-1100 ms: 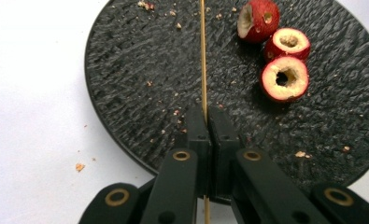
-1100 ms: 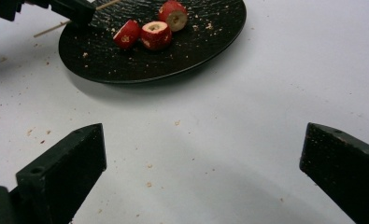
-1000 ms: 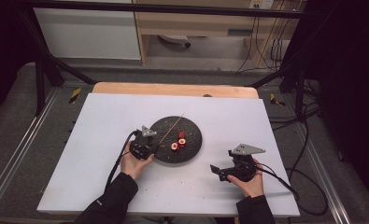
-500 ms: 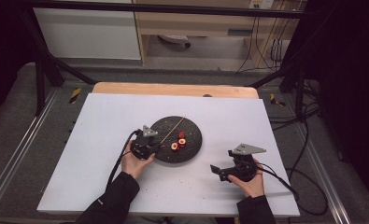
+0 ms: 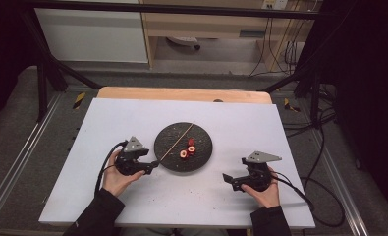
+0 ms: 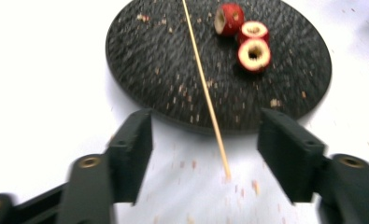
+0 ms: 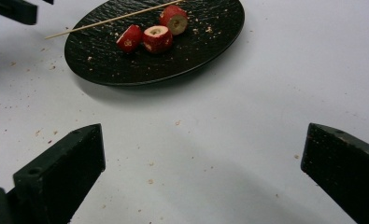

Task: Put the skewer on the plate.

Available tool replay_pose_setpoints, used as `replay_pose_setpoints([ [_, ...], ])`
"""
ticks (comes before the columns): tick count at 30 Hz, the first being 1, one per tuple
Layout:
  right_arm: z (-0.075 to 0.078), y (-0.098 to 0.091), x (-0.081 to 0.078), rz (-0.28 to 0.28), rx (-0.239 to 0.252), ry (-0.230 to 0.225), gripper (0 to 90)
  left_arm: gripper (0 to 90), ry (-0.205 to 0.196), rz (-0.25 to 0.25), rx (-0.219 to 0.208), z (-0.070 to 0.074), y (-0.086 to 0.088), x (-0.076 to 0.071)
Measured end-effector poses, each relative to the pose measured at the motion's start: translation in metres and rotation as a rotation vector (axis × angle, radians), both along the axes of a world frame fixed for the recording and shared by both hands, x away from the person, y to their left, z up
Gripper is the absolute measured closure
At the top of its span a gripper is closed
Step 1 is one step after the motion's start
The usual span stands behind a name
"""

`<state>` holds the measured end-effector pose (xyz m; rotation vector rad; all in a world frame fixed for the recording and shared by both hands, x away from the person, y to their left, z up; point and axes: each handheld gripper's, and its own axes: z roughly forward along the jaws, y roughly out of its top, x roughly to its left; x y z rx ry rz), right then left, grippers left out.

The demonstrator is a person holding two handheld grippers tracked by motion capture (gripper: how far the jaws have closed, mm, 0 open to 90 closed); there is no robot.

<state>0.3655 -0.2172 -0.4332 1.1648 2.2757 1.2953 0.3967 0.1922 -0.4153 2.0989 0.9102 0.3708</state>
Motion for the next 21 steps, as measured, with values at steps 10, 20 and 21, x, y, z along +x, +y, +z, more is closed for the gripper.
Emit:
replay_pose_setpoints([
  [10, -0.003, 0.0, -0.001, 0.0, -0.021, 0.005, 0.9, 9.9, -0.006, 0.023, -0.048, -0.02, 0.049, -0.027],
  [20, -0.004, -0.001, -0.003, 0.014, -0.023, 0.013, 0.9, 7.7, -0.009, 0.033, -0.041, -0.031, 0.068, -0.042],
  [21, -0.003, -0.001, -0.003, 0.014, -0.02, 0.012, 0.9, 7.7, -0.011, 0.034, -0.042, -0.031, 0.068, -0.042],
])
